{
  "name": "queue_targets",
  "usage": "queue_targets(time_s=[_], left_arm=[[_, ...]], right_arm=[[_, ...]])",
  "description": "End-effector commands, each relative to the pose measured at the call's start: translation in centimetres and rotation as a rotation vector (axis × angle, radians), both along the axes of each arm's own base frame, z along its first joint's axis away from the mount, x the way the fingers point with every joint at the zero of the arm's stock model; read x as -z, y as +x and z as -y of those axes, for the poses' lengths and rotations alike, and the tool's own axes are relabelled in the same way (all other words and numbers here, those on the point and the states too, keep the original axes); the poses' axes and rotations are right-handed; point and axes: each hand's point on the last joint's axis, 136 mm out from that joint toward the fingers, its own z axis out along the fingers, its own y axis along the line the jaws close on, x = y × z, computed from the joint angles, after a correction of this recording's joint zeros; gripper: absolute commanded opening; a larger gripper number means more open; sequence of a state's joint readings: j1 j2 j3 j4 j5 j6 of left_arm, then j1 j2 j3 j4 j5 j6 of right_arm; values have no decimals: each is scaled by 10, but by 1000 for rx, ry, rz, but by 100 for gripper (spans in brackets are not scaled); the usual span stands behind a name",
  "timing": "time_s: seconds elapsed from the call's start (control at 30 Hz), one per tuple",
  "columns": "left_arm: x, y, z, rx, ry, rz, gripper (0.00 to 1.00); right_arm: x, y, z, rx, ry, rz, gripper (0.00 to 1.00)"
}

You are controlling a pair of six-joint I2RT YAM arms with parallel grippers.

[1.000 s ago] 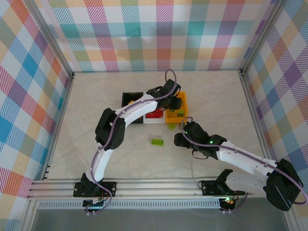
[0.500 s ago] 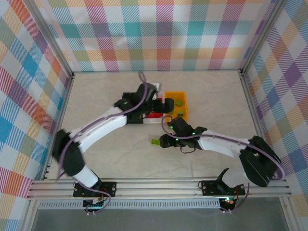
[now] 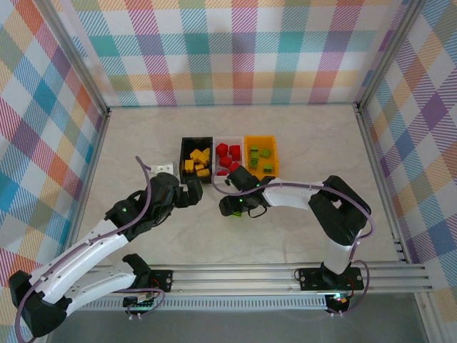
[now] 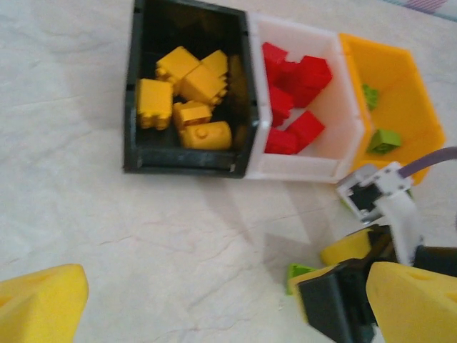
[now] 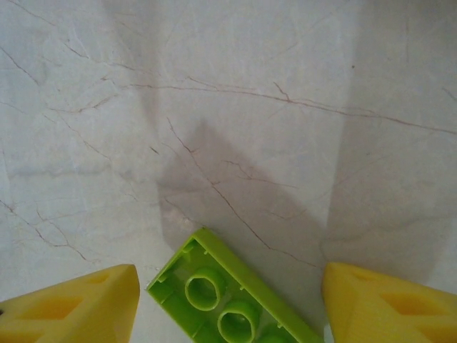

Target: Sort the legos into containers by color

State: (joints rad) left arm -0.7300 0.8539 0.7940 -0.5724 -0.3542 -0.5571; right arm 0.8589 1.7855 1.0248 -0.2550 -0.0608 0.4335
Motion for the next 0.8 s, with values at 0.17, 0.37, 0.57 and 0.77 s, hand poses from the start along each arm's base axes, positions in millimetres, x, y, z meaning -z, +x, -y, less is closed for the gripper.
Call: queue_targets(time_s=[0.17,0.37,0.57,0.77], left_arm=[[13,-5,-33,-116,85,-21,100],[9,-4,-40,-140,113,-10,100],[10,-5,-42,-140,127,-16,100],[10,-4,-42,-143,123,-14,100]], right_arm=[[21,-47,21,-33,-165,-69,64],[35,-43,30,-33,-329,-16,53],[38,-38,33,-42,-395,14,40],[29,-30,26,-32,-359,52,32]])
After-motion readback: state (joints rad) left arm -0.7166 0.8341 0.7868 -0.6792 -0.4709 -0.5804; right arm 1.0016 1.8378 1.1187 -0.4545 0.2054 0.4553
